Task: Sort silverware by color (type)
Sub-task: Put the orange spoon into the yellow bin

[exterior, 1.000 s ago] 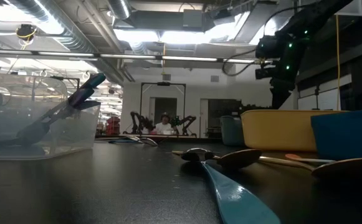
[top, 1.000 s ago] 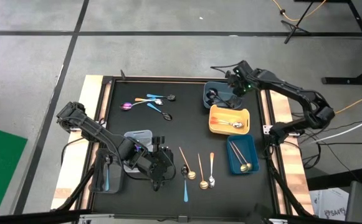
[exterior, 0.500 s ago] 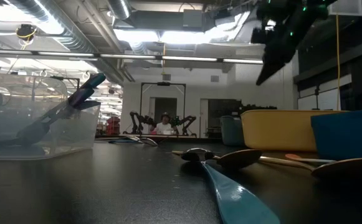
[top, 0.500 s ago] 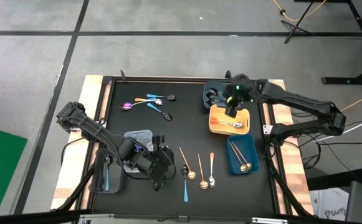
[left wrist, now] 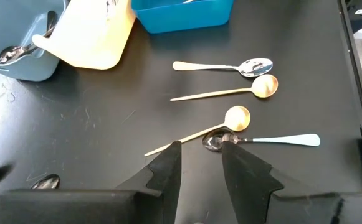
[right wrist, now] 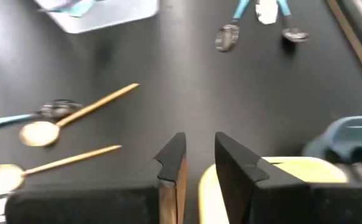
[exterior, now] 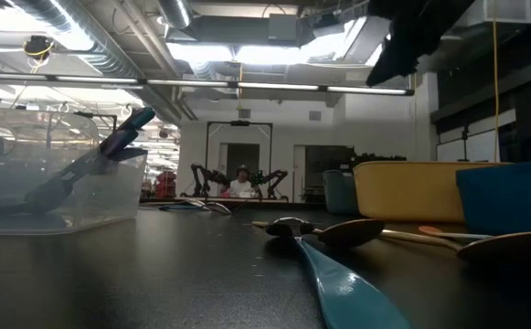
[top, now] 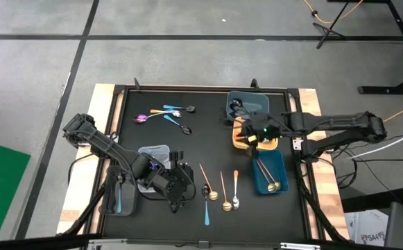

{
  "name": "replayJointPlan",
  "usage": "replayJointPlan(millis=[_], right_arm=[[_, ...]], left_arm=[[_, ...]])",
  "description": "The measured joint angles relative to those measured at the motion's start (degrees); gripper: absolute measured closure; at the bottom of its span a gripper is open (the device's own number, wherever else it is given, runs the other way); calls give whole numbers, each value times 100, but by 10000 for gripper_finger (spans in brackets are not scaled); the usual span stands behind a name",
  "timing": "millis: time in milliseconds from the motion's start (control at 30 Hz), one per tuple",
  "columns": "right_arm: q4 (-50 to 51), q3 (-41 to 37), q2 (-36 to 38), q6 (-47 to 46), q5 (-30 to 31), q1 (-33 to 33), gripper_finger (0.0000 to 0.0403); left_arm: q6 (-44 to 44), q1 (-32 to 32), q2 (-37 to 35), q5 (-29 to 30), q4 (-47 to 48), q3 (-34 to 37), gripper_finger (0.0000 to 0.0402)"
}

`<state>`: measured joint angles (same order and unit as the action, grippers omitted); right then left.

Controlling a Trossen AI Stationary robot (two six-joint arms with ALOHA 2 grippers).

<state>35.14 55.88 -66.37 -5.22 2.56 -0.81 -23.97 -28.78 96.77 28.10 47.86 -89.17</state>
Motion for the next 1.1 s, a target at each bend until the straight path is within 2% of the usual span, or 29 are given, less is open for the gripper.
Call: replayJointPlan(millis=[333,633,800,1100], right_arm=[[-169,-1,0,-1730,1,981,331],[-358,-2,0,-2215,-63,1501,331],[-573,-2,-2,-2981,-109,1798,331],[-480,-4,-136,-4952,773,2525,331]], left_arm=[[0,0,0,0,0,0,292],[4,0,0,-2,0,-1,292],[9,-2,0,103,2,0,292],[9,-1,0,165,2,-1,292]])
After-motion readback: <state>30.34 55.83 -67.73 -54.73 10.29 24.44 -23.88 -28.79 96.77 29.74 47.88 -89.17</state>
